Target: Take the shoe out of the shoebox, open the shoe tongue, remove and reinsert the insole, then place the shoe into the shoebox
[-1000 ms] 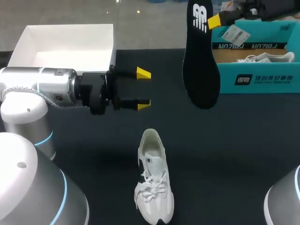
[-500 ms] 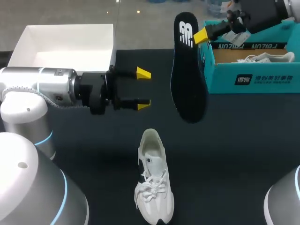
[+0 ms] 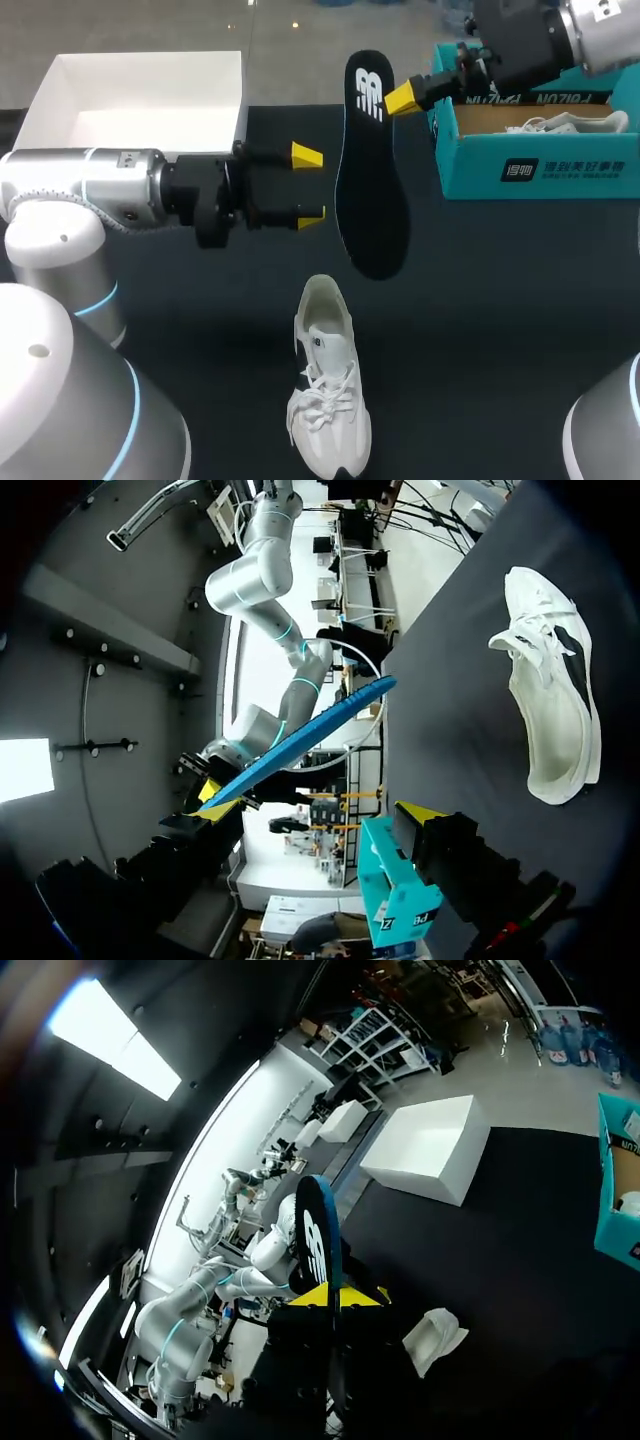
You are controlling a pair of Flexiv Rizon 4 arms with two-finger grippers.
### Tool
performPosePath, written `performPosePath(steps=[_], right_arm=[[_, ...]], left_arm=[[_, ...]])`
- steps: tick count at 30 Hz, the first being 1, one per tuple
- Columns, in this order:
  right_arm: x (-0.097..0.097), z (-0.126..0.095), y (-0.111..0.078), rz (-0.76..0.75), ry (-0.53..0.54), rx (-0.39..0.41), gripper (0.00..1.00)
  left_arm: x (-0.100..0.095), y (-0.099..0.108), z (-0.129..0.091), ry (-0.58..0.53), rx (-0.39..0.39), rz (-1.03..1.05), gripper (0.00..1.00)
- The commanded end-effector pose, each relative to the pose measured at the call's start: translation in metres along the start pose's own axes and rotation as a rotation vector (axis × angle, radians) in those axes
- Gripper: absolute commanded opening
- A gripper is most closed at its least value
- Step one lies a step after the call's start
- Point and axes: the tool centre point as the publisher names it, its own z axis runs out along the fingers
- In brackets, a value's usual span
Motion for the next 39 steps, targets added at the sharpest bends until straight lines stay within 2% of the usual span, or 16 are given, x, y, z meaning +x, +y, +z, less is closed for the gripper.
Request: performPosePath(steps=[1,6,16,25,36,37,38,39], right_arm=[[-0.005,0.014,-0.002,0.011,0.039,0.005,0.00],[-0.010,0.022,-0.006,0.025,0.068,0.011,0.00],[-0.018,0.021,-0.014,0.050,0.077,0.005,0.00],[-0.021,0.028,-0.011,0.054,0.096,0.018,0.00],[-0.022,0.028,-0.007,0.049,0.105,0.023,0.00],[-0.022,0.028,-0.007,0.048,0.105,0.022,0.00],[-0.022,0.028,-0.007,0.048,0.105,0.021,0.00],[-0.022,0.028,-0.007,0.048,0.106,0.021,0.00]], left_arm=[[0.001,0.000,0.003,-0.008,0.005,0.015,1.00],[-0.002,-0.002,0.003,-0.021,0.004,0.031,1.00],[-0.013,-0.017,-0.002,-0.036,0.011,0.115,1.00],[-0.010,-0.033,0.010,0.013,0.024,0.223,1.00],[-0.010,-0.034,0.022,0.017,0.028,0.245,1.00],[-0.009,-0.034,0.022,0.016,0.033,0.246,0.42],[-0.008,-0.034,0.022,0.013,0.023,0.234,0.00],[-0.008,-0.034,0.023,0.007,0.030,0.216,0.00]])
